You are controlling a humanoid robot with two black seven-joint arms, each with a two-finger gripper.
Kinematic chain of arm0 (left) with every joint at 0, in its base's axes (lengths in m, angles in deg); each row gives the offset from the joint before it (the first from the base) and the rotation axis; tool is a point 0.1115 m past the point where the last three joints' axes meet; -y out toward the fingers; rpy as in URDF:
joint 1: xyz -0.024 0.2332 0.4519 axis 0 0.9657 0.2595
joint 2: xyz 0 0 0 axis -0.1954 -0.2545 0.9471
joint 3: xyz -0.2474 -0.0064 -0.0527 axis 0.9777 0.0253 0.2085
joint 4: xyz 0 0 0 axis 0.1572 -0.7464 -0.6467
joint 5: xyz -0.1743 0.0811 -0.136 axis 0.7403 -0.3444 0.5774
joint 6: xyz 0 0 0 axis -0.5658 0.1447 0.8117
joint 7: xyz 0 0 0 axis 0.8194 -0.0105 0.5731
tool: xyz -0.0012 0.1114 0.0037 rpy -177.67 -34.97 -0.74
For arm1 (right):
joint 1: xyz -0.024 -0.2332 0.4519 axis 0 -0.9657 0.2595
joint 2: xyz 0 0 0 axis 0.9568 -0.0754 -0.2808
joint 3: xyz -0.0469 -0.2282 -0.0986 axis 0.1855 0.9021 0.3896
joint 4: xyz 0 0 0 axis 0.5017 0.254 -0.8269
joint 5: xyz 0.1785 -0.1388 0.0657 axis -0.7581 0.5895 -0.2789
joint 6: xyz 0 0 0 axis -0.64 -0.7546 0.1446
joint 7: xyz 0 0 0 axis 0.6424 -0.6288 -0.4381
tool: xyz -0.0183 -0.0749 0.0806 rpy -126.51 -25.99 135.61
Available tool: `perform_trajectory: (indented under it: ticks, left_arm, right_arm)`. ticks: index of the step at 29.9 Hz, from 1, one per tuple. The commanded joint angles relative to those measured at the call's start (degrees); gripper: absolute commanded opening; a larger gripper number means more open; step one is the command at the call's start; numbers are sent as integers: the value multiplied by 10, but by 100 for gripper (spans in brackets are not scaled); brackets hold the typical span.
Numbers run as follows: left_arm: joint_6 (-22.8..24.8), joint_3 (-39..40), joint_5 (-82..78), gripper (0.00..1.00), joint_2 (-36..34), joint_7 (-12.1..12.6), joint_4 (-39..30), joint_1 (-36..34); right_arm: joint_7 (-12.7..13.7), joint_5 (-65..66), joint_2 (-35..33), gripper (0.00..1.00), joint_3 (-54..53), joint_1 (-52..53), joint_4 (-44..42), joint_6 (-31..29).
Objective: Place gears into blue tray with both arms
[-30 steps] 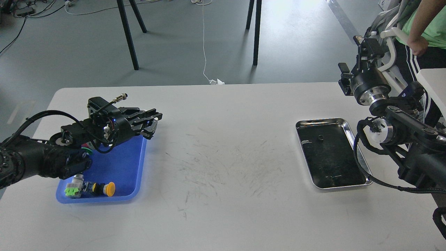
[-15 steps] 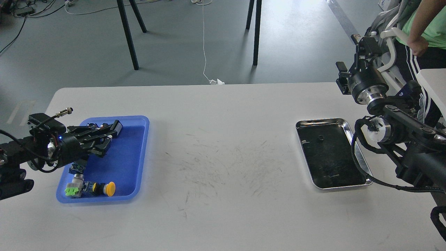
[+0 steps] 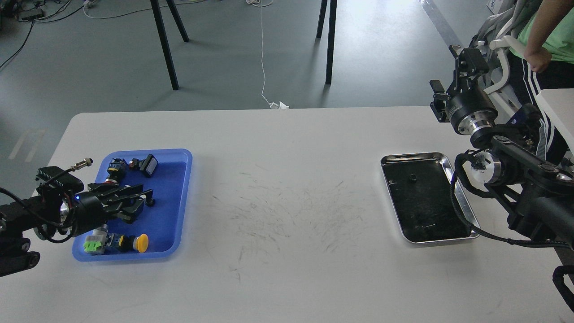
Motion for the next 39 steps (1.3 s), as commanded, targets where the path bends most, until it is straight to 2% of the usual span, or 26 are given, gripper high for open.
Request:
perform_trajectory:
  ticks: [1,3,4,6,7,12,17,25,30,34,36,39]
  left_arm:
    - [0,0,2,32,5,0,5,0]
    - [0,0,5,34,6,0,19,1]
    - [0,1,8,38,7,0,25,0]
    - [0,15,9,53,5,0,28,-1]
    - [0,30,12,57,3,0,27,-1]
    - [0,79,64,62,-4,0,24,-1]
    - [0,166,223,80,-2,0,13,-10]
    - [0,257,383,85,0,0,10,-36]
    - [0,292,456,89,5,0,25,-41]
    - [0,311,477,94,12,0,34,-42]
    - [0,327,480,98,33,0,45,-39]
    - [0,330,490,98,55,0,60,-36]
  right_arm:
    - [0,0,0,94,-1,0,0,0]
    - [0,0,0,94,0,0,0,0]
    - [0,0,0,94,0,0,0,0]
    - [0,0,0,94,-1,1,0,-2]
    - [0,0,-1,94,0,1,0,-3]
    - [4,1,-4,94,0,2,6,-7]
    - [22,6,-7,95,46,30,13,-30]
    - [29,7,-58,95,142,79,49,-83]
    - [72,8,-114,95,224,119,115,-110]
    - [75,8,-155,95,323,174,155,-156]
    - [74,8,-176,95,362,206,172,-163]
    - [73,10,-205,96,396,234,200,-165]
